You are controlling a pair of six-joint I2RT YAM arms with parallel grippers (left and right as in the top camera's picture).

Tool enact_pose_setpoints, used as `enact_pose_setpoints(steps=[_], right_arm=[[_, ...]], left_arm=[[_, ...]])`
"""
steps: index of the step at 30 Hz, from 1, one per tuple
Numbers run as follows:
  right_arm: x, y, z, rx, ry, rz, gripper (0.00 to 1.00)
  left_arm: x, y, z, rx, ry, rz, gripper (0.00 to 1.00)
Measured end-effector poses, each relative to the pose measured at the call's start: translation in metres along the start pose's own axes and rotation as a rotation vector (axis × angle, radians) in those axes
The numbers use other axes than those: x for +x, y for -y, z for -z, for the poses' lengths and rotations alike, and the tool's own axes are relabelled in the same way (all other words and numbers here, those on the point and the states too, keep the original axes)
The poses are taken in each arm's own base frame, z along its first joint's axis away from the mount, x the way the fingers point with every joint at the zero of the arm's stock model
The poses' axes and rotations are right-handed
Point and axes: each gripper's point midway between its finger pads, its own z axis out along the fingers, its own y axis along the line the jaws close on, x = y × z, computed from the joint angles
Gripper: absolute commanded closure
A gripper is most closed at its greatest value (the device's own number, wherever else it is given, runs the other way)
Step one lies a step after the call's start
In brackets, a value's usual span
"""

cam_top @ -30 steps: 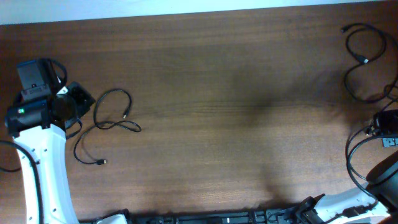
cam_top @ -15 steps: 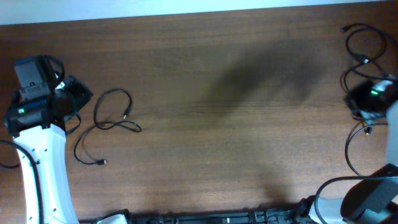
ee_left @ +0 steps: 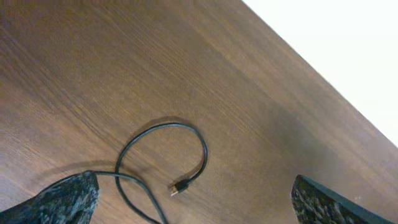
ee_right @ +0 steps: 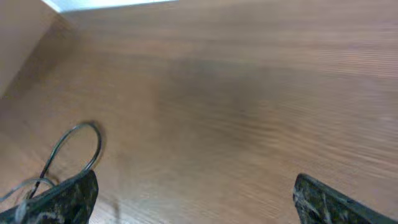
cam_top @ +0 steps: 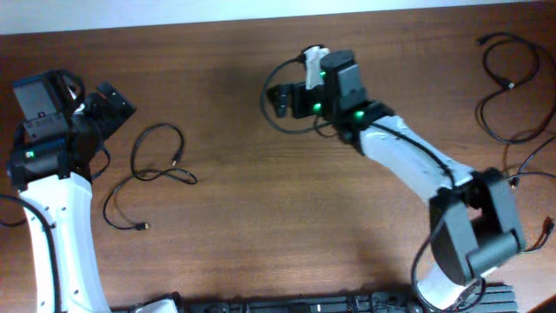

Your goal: Untangle cables

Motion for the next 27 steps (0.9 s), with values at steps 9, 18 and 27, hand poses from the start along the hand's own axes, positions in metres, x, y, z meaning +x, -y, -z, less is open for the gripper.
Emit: enact_pose_setpoints(steps=[9, 18, 27], right_arm=[[-0.01, 0.065, 0.012, 0.102, 0.014, -0.082, 0.01], [0.063, 0.205, 0.095, 0.399, -0.262, -0.44, 0.01], [0.068, 0.218, 0.106, 0.421, -0.273, -0.467, 0.01]], left_arm=[[0.018, 0.004, -0.004, 0.002, -0.074, 0.029, 0.08], [0.124, 0.022, -0.058, -0.194, -0.44, 0.24, 0.01], [0.202, 0.048, -0.107, -0.33, -0.604, 0.355, 0.42]])
